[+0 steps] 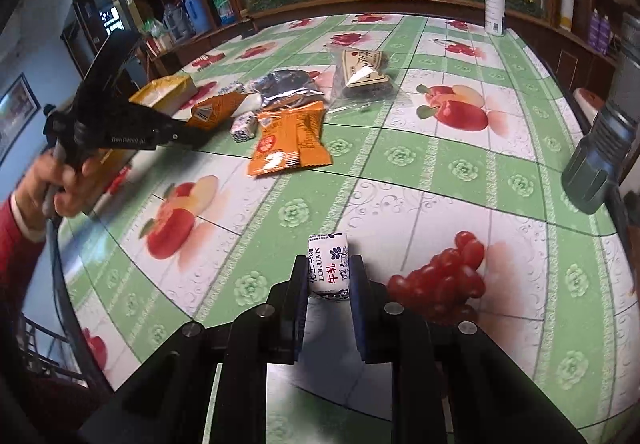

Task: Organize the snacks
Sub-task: 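Carry the orange bag and white pack to the yellow tray and release them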

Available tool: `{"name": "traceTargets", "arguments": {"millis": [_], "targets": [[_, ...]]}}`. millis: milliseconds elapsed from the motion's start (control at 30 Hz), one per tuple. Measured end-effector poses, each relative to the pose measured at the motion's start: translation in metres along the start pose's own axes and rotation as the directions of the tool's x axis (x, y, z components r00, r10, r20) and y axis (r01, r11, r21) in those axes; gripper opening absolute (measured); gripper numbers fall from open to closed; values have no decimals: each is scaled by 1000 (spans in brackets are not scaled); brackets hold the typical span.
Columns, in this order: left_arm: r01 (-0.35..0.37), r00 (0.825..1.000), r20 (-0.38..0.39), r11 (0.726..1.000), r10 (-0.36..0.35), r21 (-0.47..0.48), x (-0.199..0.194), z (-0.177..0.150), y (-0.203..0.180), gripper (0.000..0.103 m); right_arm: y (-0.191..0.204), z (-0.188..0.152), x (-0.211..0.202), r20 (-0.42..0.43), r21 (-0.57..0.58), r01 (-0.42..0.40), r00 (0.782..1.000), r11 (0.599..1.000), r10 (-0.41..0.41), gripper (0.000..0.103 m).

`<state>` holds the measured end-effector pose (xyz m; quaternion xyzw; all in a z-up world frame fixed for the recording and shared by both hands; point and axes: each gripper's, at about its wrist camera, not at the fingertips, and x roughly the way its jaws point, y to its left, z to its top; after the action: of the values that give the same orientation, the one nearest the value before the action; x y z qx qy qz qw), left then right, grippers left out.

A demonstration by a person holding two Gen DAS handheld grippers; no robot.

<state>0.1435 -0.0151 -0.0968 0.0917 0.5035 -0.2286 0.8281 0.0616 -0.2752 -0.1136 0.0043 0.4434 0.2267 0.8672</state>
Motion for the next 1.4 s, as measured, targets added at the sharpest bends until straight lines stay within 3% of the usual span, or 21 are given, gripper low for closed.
{"name": "traceTargets", "arguments": {"millis": [300, 567, 767, 967, 1067, 1233, 1400], "targets": [[80, 988, 144, 986, -59, -149, -46, -32, 7, 5, 14, 9, -9, 65, 77, -159, 986, 984, 154, 20], [104, 966, 259, 936, -15, -335, -94, -81, 49, 5, 68, 32, 6, 72, 15, -285, 956, 959, 283, 20], [68, 958, 278, 889, 68, -454, -117, -120, 85, 5, 111, 49, 24, 56, -32, -366, 928, 930, 367, 19], [-9, 931, 303, 845, 202, -535, -150, -152, 108, 5, 155, 69, 43, 27, -72, -445, 894, 893, 448, 19], [-54, 918, 292, 814, 268, -579, -158, -162, 123, 5, 184, 84, 56, 22, -89, -496, 866, 864, 500, 19], [-86, 922, 244, 774, 301, -627, -148, -170, 142, 5, 238, 111, 94, -17, -94, -562, 826, 822, 563, 19], [-135, 920, 202, 755, 336, -642, -139, -170, 153, 5, 295, 125, 132, -92, -147, -557, 830, 817, 549, 19]]}}
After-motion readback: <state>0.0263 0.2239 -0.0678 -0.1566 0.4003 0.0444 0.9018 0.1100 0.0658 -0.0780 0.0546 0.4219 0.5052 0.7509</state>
